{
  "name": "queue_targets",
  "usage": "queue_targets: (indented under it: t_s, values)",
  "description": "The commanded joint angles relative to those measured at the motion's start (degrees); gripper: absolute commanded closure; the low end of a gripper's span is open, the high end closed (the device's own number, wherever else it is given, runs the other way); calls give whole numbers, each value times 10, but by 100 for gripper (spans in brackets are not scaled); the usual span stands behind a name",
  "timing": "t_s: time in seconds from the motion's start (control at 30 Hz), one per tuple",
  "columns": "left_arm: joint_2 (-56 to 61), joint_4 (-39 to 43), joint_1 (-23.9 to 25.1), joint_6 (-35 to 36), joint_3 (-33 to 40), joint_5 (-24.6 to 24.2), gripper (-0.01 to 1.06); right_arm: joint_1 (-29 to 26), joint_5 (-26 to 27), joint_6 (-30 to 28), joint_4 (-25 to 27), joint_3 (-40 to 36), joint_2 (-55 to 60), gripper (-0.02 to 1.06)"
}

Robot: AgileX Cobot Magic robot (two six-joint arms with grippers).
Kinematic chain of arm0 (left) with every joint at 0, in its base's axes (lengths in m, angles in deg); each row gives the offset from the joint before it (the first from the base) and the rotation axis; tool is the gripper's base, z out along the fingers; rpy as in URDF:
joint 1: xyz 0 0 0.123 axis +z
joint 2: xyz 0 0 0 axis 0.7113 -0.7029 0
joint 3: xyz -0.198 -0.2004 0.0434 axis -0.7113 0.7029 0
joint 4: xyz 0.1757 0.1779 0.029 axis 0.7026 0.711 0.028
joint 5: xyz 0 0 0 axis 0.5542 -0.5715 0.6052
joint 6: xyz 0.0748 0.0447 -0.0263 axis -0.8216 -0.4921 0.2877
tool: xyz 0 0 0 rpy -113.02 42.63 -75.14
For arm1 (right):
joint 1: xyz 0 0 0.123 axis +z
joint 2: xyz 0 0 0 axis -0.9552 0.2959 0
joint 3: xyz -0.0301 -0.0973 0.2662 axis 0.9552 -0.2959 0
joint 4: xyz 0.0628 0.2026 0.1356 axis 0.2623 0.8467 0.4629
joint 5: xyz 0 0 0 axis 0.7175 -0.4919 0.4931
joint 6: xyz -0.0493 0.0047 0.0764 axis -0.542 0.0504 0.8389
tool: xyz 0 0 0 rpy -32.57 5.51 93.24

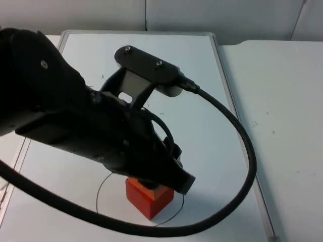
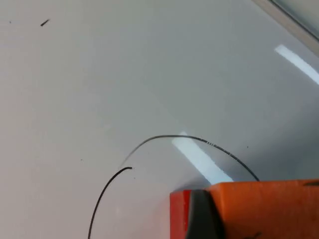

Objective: Pick up one cube with the left hand and another cube with the right hand. First place the cube in the right hand at the target position, then stack the cube in the left hand on top.

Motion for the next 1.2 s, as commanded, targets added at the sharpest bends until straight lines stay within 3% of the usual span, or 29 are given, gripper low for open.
queue_targets:
  t_s: [0.0, 0.83, 0.9, 0.93, 1.03, 1.07, 1.17]
  values:
    - [-2, -7, 1, 5, 2, 7, 105, 0, 0, 1, 0, -2, -2, 4]
    - [-22, -7, 1, 4, 2, 5, 103, 0, -5, 1, 0, -2, -2, 4]
    - [-21, -4, 1, 3, 2, 3, 90, 0, -4, 1, 1, -2, -2, 4]
    - [-21, -4, 1, 3, 2, 3, 90, 0, -4, 1, 1, -2, -2, 4]
    - [-15, -4, 1, 3, 2, 3, 54, 0, -4, 1, 1, -2, -2, 4]
    - [-15, -4, 1, 3, 2, 3, 54, 0, -4, 1, 1, -2, -2, 4]
    - [1, -4, 1, 3, 2, -1, 13, 0, -5, 1, 1, -2, -2, 4]
